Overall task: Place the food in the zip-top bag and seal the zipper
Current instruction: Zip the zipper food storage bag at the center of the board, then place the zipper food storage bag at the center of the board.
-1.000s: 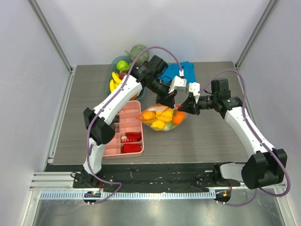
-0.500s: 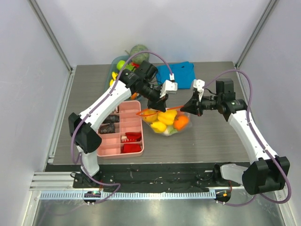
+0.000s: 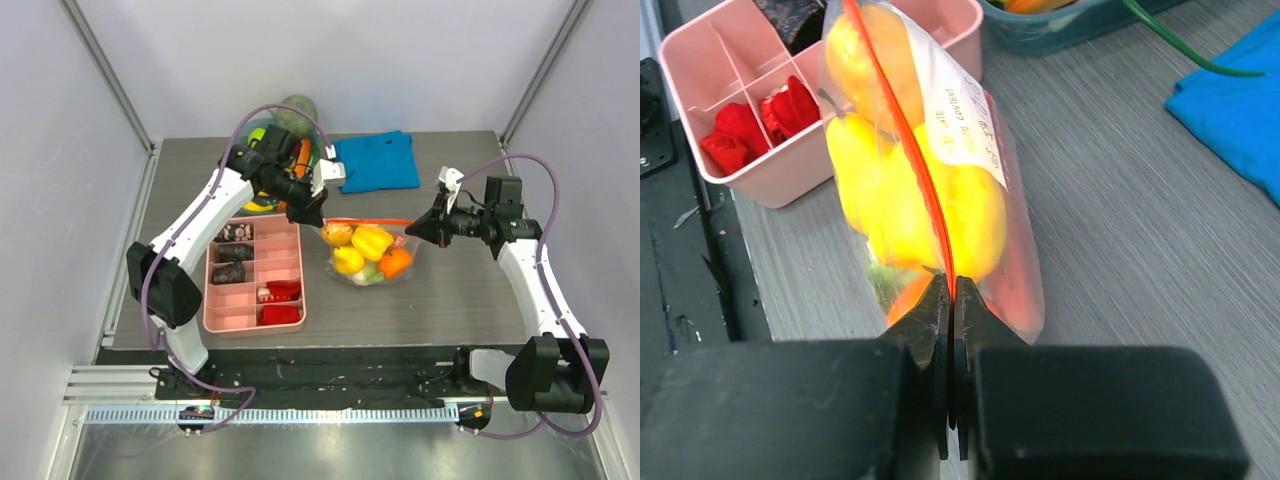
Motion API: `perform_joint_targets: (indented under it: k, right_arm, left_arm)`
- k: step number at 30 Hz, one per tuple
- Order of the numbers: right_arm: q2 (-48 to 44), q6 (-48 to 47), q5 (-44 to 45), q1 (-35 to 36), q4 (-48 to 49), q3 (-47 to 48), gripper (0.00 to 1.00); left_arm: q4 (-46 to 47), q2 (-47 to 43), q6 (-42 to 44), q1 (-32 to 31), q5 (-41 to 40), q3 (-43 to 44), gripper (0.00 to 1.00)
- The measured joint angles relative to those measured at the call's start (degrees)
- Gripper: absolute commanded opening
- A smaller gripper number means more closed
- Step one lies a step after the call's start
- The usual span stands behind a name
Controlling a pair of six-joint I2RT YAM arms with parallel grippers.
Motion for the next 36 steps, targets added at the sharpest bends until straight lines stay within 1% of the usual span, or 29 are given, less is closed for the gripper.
perform_joint_targets:
  k: [4, 9, 10, 11, 12, 13, 14, 15, 17, 20, 22, 26, 28, 31, 33, 34, 36]
  right_arm:
    - [0.0, -1.18, -0.04, -2.14, -0.2, -0.42, 0.01]
    - [-0.48, -4.13, -1.62, -2.21, -1.88, -0.7, 0.01]
    - [-0.63, -4.94, -1.97, -2.21, -2.43, -0.7, 0.01]
    - [-0.74, -5.75, -2.27, -2.21, -3.04, -0.7, 0.01]
    - [-0.85, -6.51, -2.51, -2.23, -3.58, -0.7, 0.08]
    - [-0.87, -7.28, -2.62, -2.25, -4.31, -0.7, 0.22]
    - [-0.9, -7.78, -2.67, -2.27, -4.83, -0.68, 0.53]
    - [-0.87, -8.26, -2.6, -2.25, -5.64, -0.61, 0.64]
    - [-0.85, -10.27, -2.08, -2.25, -8.35, 0.02, 0.73]
    - [-0.52, -14.14, -0.92, -1.4, -13.84, 3.48, 0.75]
    - [-0.48, -15.43, -0.02, 0.5, -15.72, 6.43, 0.76]
    - [-0.98, -16.2, 3.41, 7.37, -15.61, 10.73, 0.75]
    - [-1.57, -15.8, 5.88, 12.92, -14.47, 11.02, 0.75]
    - [-1.62, -15.45, 9.16, 17.33, -13.49, 11.04, 0.66]
    - [-0.79, -15.69, 11.23, 18.64, -13.2, 11.21, 0.6]
    - [0.0, -16.0, 12.22, 18.88, -13.27, 11.54, 0.58]
    - [1.88, -16.65, 13.77, 18.99, -13.4, 12.5, 0.58]
  left_arm:
    - [-0.57, -1.79, 1.05, 2.27, -1.44, -1.84, 0.09]
    - [-0.04, -2.32, 1.75, 3.43, -1.22, -3.26, 0.11]
    - [-0.04, -2.34, 1.73, 3.43, -1.14, -3.48, 0.11]
    - [-0.02, -2.34, 1.68, 3.43, -0.92, -3.54, 0.08]
    - [0.07, -2.34, 1.4, 3.5, -0.59, -3.58, 0.07]
    - [0.2, -2.34, 1.16, 3.56, -0.31, -3.61, 0.06]
    - [0.31, -2.34, 0.96, 3.56, -0.07, -3.61, 0.04]
    - [0.35, -2.34, 0.79, 3.54, 0.02, -3.58, 0.04]
    - [0.22, -2.34, 0.57, 3.54, -0.04, -3.58, 0.03]
    - [0.2, -2.34, -0.22, 2.8, -0.28, -3.5, 0.02]
    - [0.28, -2.34, -0.55, 1.9, -0.44, -3.13, 0.02]
    - [0.28, -2.34, -1.68, -0.09, -0.61, -1.66, 0.02]
    - [0.28, -2.34, -2.08, -0.83, -0.59, -0.46, 0.02]
    - [0.35, -2.34, -2.27, -1.49, -0.57, 0.7, 0.02]
    - [0.31, -2.34, -2.27, -1.6, -0.57, 0.83, 0.02]
    - [0.24, -2.34, -2.29, -1.62, -0.59, 0.87, 0.02]
    - [0.22, -2.34, -2.29, -1.79, -0.59, 0.9, 0.03]
